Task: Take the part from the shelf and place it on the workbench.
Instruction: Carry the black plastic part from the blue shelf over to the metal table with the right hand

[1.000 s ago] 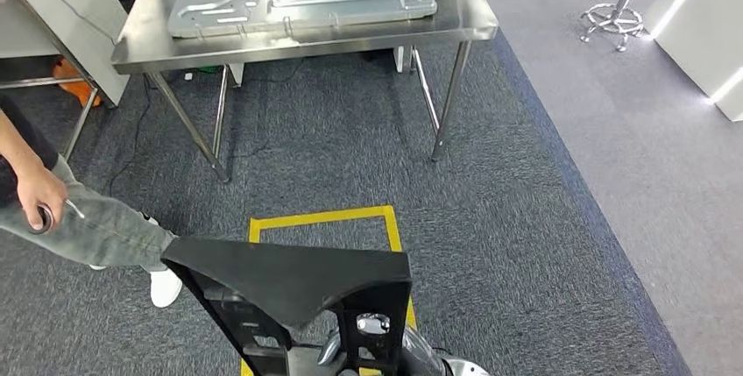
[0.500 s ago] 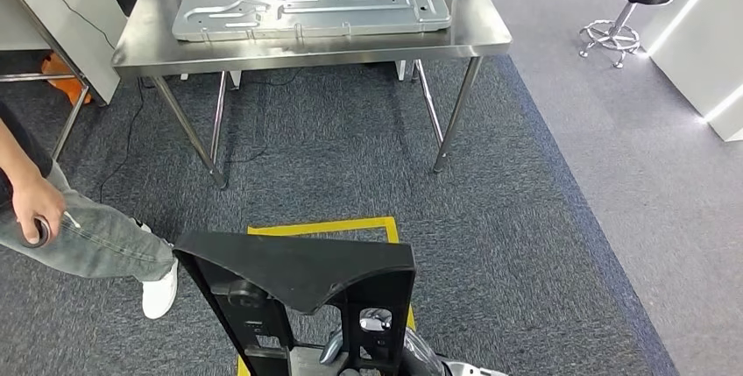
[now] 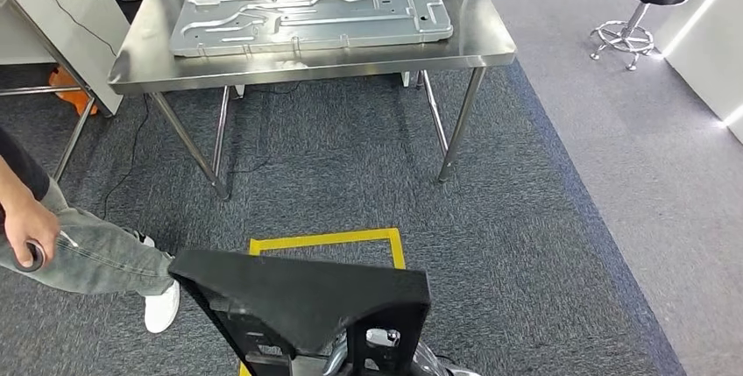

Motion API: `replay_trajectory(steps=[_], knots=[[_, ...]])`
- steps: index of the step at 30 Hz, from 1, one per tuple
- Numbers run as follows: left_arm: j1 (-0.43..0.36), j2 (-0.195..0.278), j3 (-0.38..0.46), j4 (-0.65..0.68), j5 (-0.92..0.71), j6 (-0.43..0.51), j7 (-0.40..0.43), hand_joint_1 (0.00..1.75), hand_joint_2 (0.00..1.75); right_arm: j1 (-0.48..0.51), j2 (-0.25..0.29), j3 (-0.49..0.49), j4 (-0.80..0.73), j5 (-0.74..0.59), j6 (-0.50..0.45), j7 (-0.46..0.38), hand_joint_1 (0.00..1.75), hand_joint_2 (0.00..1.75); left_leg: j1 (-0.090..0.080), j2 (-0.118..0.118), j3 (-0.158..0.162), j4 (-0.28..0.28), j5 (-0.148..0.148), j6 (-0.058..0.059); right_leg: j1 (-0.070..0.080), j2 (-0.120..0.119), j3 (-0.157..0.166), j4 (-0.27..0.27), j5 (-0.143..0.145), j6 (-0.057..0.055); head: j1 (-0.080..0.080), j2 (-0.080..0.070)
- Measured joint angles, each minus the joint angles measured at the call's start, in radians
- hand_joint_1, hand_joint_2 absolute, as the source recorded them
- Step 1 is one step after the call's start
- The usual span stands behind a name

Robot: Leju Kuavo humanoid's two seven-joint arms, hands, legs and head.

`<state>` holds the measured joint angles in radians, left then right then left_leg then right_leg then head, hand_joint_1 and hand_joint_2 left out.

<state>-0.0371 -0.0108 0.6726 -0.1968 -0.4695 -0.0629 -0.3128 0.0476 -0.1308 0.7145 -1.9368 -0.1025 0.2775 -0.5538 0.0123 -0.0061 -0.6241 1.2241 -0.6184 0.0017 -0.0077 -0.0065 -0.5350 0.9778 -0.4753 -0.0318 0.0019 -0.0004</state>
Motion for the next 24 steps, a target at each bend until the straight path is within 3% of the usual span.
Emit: replay_trajectory(steps=[1, 2, 3, 5, 6, 7, 11, 13, 15, 16, 17, 18, 20, 21, 22, 24], knots=[[0.002, 0.001, 0.002, 0.000, 0.000, 0.000, 0.000, 0.00, 0.00, 0.003, -0.001, 0.000, -0.004, 0.004, -0.005, -0.002, 1.73, 1.75, 0.004, 0.000, -0.034, 0.046, -0.005, -0.006, -0.001, 0.001, 0.006, 0.000, -0.007, 0.001, 0.000, 0.000], [0.005, 0.002, 0.005, 0.000, 0.000, 0.000, 0.000, 0.00, 0.00, 0.005, -0.003, 0.000, -0.008, 0.007, -0.008, -0.004, 1.73, 1.75, 0.008, 0.000, -0.052, 0.057, 0.012, -0.011, -0.003, 0.001, 0.014, 0.001, -0.014, 0.004, 0.000, 0.000], [0.006, 0.002, 0.007, 0.000, 0.000, 0.000, 0.000, 0.00, 0.00, 0.006, -0.004, 0.000, -0.012, 0.008, -0.011, -0.004, 1.73, 1.75, 0.013, 0.001, -0.049, 0.028, 0.049, -0.016, -0.006, 0.003, 0.025, 0.003, -0.023, 0.008, 0.000, 0.000], [0.008, 0.003, 0.010, 0.000, 0.000, 0.000, 0.000, 0.00, 0.00, 0.010, -0.004, 0.000, -0.021, 0.010, -0.017, -0.004, 1.73, 1.75, 0.019, 0.004, -0.006, -0.097, 0.137, -0.025, -0.011, 0.004, 0.048, 0.008, -0.045, 0.022, 0.000, 0.000], [0.008, 0.003, 0.012, 0.001, 0.000, 0.000, 0.000, 0.00, 0.00, 0.013, -0.005, 0.000, -0.026, 0.011, -0.021, -0.004, 1.73, 1.75, 0.018, 0.005, 0.018, -0.153, 0.159, -0.024, -0.012, 0.004, 0.055, 0.011, -0.055, 0.031, 0.000, 0.000], [0.007, 0.003, 0.012, 0.001, -0.001, 0.000, 0.000, 0.00, 0.00, 0.017, -0.005, 0.000, -0.033, 0.014, -0.025, -0.004, 1.73, 1.75, 0.016, 0.005, 0.032, -0.184, 0.164, -0.019, -0.011, 0.004, 0.059, 0.012, -0.062, 0.038, 0.000, 0.000], [0.008, 0.005, 0.013, 0.001, -0.003, 0.000, 0.000, 0.00, 0.00, 0.024, -0.006, 0.000, -0.054, 0.021, -0.031, -0.003, 1.73, 1.75, 0.011, 0.004, 0.053, -0.209, 0.145, 0.019, -0.012, 0.004, 0.071, 0.006, -0.077, 0.060, 0.000, 0.000], [0.008, 0.006, 0.013, 0.001, -0.004, 0.000, -0.003, 0.00, 0.00, 0.023, -0.007, 0.000, -0.060, 0.022, -0.034, -0.003, 1.73, 1.75, 0.012, 0.003, 0.066, -0.217, 0.141, 0.033, -0.014, 0.004, 0.039, 0.077, -0.109, 0.066, 0.000, 0.000], [0.005, 0.006, 0.013, 0.001, -0.004, 0.000, -0.005, 0.00, 0.00, 0.023, -0.008, 0.000, -0.062, 0.021, -0.040, -0.003, 1.73, 1.75, 0.008, 0.003, 0.074, -0.217, 0.132, 0.042, -0.014, 0.004, -0.046, 0.214, -0.151, 0.067, 0.001, 0.000], [0.005, 0.007, 0.013, 0.001, -0.005, -0.001, -0.007, 0.00, 0.00, 0.023, -0.008, 0.000, -0.062, 0.021, -0.042, -0.003, 1.73, 1.75, 0.005, 0.002, 0.079, -0.217, 0.126, 0.044, -0.014, 0.004, -0.088, 0.269, -0.157, 0.066, 0.000, 0.000], [0.005, 0.008, 0.014, 0.001, -0.005, -0.001, -0.007, 0.00, 0.00, 0.023, -0.009, 0.000, -0.062, 0.021, -0.044, -0.003, 1.73, 1.75, 0.002, 0.001, 0.087, -0.217, 0.120, 0.045, -0.013, 0.004, -0.117, 0.293, -0.144, 0.063, 0.000, 0.000], [0.005, 0.008, 0.014, 0.001, -0.005, -0.001, -0.008, 0.00, 0.00, 0.023, -0.009, 0.000, -0.062, 0.020, -0.045, -0.003, 1.73, 1.75, 0.000, -0.001, 0.097, -0.217, 0.113, 0.045, -0.011, 0.004, -0.126, 0.280, -0.113, 0.059, 0.000, 0.000], [0.005, 0.008, 0.014, 0.001, -0.005, -0.001, -0.008, 0.00, 0.00, 0.022, -0.009, 0.000, -0.063, 0.019, -0.045, -0.003, 1.73, 1.75, -0.002, -0.004, 0.122, -0.221, 0.098, 0.043, 0.000, 0.005, -0.098, 0.170, -0.021, 0.040, 0.000, 0.000], [0.004, 0.008, 0.014, 0.001, -0.005, -0.002, -0.009, 0.00, 0.00, 0.022, -0.009, 0.000, -0.063, 0.019, -0.045, -0.003, 1.73, 1.75, -0.004, -0.006, 0.131, -0.224, 0.091, 0.039, 0.006, 0.006, -0.078, 0.112, 0.010, 0.029, 0.000, 0.000], [0.003, 0.008, 0.014, 0.001, -0.005, -0.002, -0.009, 0.00, 0.00, 0.021, -0.009, 0.000, -0.063, 0.019, -0.045, -0.003, 1.73, 1.75, -0.004, -0.007, 0.136, -0.226, 0.086, 0.036, 0.011, 0.006, -0.063, 0.071, 0.025, 0.021, 0.001, 0.000], [0.001, 0.007, 0.014, 0.001, -0.005, -0.003, -0.010, 0.00, 0.00, 0.021, -0.009, 0.000, -0.065, 0.019, -0.045, -0.003, 1.73, 1.75, -0.003, -0.006, 0.139, -0.230, 0.079, 0.026, 0.017, 0.007, -0.054, 0.046, 0.019, 0.014, 0.001, 0.000]])
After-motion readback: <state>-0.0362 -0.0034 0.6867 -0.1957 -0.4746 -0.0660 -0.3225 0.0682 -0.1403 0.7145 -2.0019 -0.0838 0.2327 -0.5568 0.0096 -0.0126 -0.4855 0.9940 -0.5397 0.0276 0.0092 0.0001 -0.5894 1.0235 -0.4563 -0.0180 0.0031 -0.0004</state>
